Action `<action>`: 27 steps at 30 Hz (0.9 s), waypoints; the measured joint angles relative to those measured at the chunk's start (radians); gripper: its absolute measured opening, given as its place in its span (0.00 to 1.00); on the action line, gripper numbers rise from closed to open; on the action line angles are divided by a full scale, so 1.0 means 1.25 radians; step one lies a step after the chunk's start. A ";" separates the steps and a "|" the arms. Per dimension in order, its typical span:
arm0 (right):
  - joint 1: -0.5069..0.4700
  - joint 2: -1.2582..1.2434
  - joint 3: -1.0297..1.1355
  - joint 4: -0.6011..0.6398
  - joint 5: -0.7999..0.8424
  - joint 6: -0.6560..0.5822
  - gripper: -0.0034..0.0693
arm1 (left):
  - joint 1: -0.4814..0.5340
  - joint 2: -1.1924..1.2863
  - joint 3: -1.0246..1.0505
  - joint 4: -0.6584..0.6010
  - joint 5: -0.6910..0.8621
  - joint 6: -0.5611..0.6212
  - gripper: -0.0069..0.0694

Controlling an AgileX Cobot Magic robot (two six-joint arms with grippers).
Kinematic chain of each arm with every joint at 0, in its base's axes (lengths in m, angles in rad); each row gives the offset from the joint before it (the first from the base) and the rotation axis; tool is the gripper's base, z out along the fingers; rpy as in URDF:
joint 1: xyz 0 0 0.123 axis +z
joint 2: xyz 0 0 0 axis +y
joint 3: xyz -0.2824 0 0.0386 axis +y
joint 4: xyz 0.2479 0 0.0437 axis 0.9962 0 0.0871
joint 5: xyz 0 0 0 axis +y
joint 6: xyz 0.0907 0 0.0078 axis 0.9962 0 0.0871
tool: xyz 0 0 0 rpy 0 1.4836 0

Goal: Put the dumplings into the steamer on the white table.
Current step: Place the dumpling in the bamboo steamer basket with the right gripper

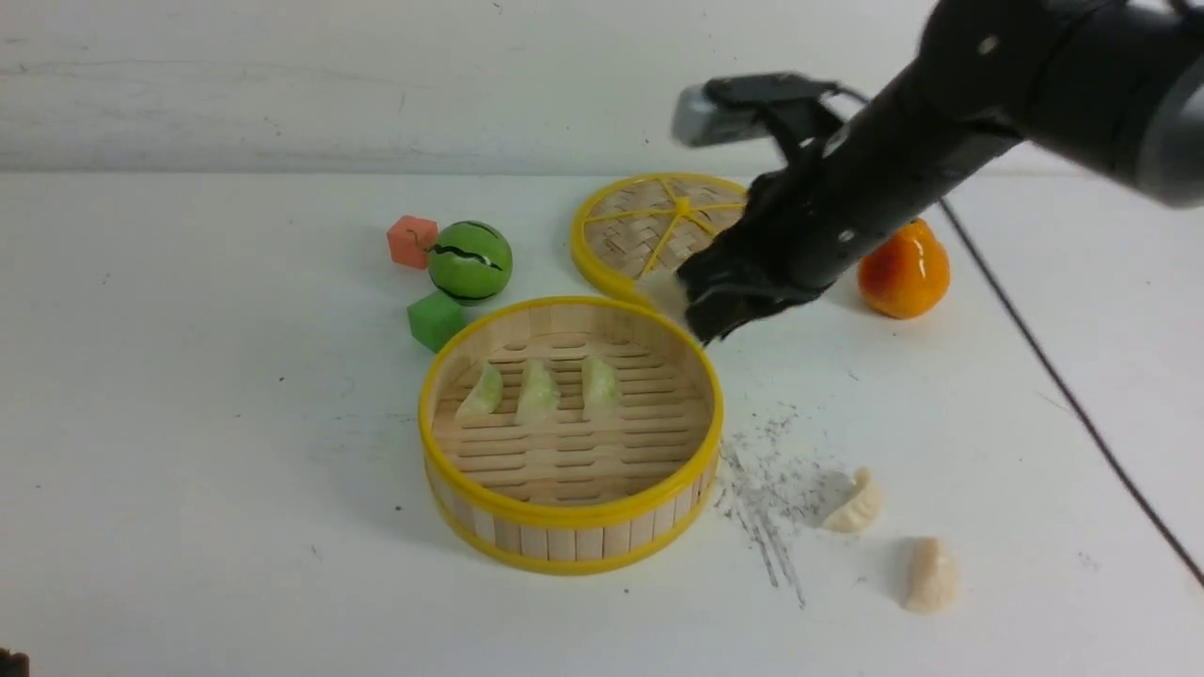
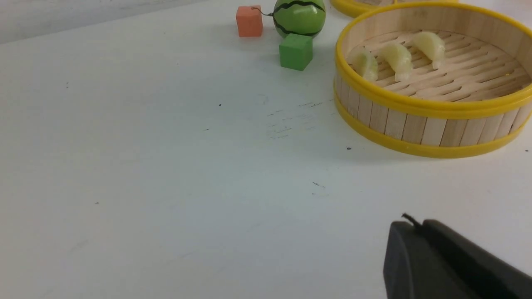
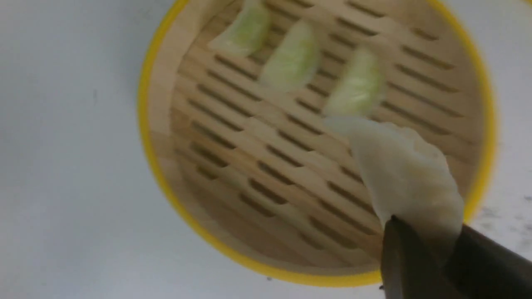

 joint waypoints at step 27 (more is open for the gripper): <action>0.198 0.174 0.020 -0.178 -0.208 0.163 0.16 | 0.000 0.000 0.000 -0.001 -0.001 0.000 0.14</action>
